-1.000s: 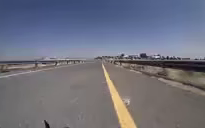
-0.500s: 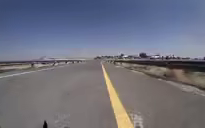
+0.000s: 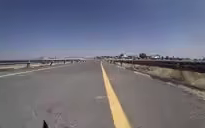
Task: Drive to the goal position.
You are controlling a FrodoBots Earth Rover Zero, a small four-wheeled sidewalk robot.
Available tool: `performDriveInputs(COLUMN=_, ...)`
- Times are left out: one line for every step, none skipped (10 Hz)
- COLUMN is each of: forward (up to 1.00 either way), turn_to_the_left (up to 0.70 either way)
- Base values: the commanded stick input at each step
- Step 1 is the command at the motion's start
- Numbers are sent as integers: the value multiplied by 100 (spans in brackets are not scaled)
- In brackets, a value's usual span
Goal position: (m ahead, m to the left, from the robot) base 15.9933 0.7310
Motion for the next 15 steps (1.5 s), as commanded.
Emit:
performDriveInputs(forward=100, turn_to_the_left=0)
performDriveInputs(forward=100, turn_to_the_left=0)
performDriveInputs(forward=100, turn_to_the_left=0)
performDriveInputs(forward=100, turn_to_the_left=0)
performDriveInputs(forward=100, turn_to_the_left=0)
performDriveInputs(forward=100, turn_to_the_left=0)
performDriveInputs(forward=100, turn_to_the_left=0)
performDriveInputs(forward=100, turn_to_the_left=0)
performDriveInputs(forward=100, turn_to_the_left=0)
performDriveInputs(forward=100, turn_to_the_left=0)
performDriveInputs(forward=100, turn_to_the_left=0)
performDriveInputs(forward=100, turn_to_the_left=0)
performDriveInputs(forward=100, turn_to_the_left=0)
performDriveInputs(forward=100, turn_to_the_left=0)
performDriveInputs(forward=100, turn_to_the_left=0)
